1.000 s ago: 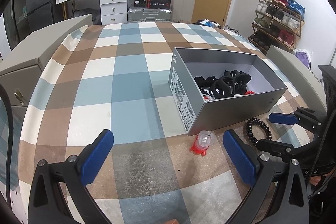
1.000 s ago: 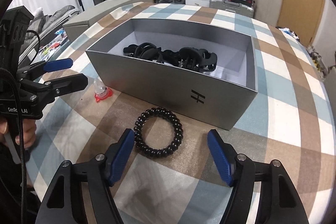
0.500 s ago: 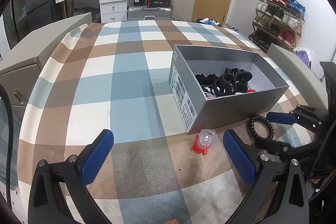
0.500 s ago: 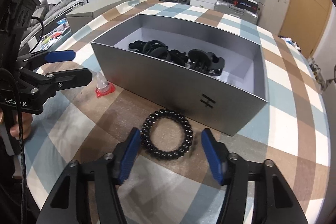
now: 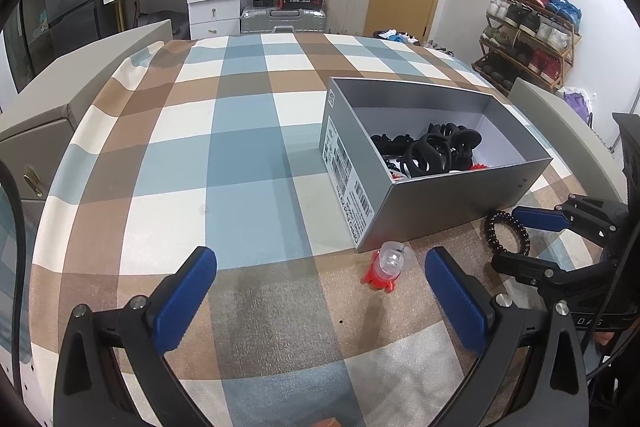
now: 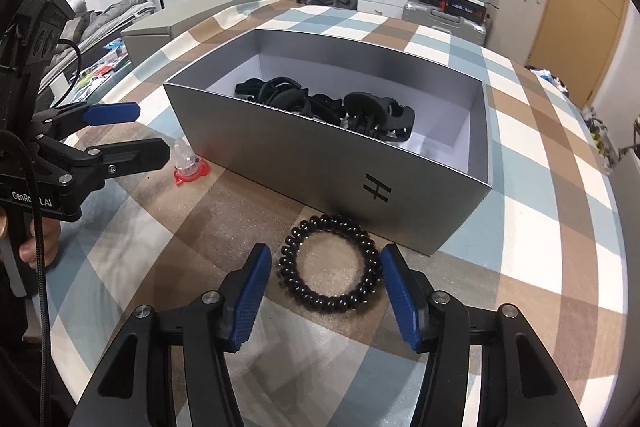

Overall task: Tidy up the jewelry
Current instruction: 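Move the open right gripper toward the black beaded bracelet on the table, then close the right gripper on the bracelet while the left grasps the clear-red cup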

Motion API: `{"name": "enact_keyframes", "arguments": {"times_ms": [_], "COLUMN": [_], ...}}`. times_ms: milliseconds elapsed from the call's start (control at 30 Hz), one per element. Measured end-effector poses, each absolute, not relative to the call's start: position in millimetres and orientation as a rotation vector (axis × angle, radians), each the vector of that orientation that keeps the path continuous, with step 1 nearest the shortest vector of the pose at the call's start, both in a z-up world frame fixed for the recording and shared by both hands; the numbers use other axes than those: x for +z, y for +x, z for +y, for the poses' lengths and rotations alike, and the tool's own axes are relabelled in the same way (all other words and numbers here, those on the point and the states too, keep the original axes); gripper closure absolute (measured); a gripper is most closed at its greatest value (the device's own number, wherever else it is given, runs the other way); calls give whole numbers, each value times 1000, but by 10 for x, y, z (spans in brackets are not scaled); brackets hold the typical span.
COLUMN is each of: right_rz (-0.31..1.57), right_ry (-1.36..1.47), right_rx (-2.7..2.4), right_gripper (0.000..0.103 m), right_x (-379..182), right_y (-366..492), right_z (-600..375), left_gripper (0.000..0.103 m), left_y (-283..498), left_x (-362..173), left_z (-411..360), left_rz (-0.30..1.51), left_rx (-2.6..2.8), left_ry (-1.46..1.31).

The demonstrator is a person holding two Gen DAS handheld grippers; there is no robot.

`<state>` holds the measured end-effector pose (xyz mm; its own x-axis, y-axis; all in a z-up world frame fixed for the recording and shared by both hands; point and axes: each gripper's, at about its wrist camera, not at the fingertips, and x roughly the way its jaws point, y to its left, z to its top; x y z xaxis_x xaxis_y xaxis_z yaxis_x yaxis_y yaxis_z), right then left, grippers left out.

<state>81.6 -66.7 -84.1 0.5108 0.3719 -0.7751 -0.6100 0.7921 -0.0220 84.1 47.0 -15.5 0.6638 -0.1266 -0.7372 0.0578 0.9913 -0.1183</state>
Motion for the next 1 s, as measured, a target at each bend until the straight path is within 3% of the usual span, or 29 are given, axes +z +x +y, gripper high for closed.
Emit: {"name": "enact_keyframes", "arguments": {"times_ms": [167, 500, 700, 767, 900, 967, 1000], "right_rz": [845, 836, 824, 821, 820, 817, 817], "right_ry": [-285, -208, -160, -157, -153, -149, -148], "right_rx": [623, 680, 689, 688, 689, 688, 689], "right_gripper": [69, 69, 69, 69, 69, 69, 69], "right_x": [-827, -780, -732, -722, -716, -710, -710], "right_y": [787, 717, 709, 701, 695, 692, 689], "right_z": [-728, -819, -882, -889, -897, -906, -916], "left_gripper": [1, 2, 30, 47, 65, 88, 89], "left_y": [850, 819, 810, 798, 791, 807, 817], "left_x": [-187, -198, -210, -208, -187, -200, -208], "left_z": [443, 315, 226, 195, 178, 178, 178], "left_rz": [858, 865, 880, 879, 866, 874, 878], "left_rx": [-119, -159, -223, -245, -275, -272, -269], "left_ry": [-82, -39, -18, -8, -15, -17, -18]}}
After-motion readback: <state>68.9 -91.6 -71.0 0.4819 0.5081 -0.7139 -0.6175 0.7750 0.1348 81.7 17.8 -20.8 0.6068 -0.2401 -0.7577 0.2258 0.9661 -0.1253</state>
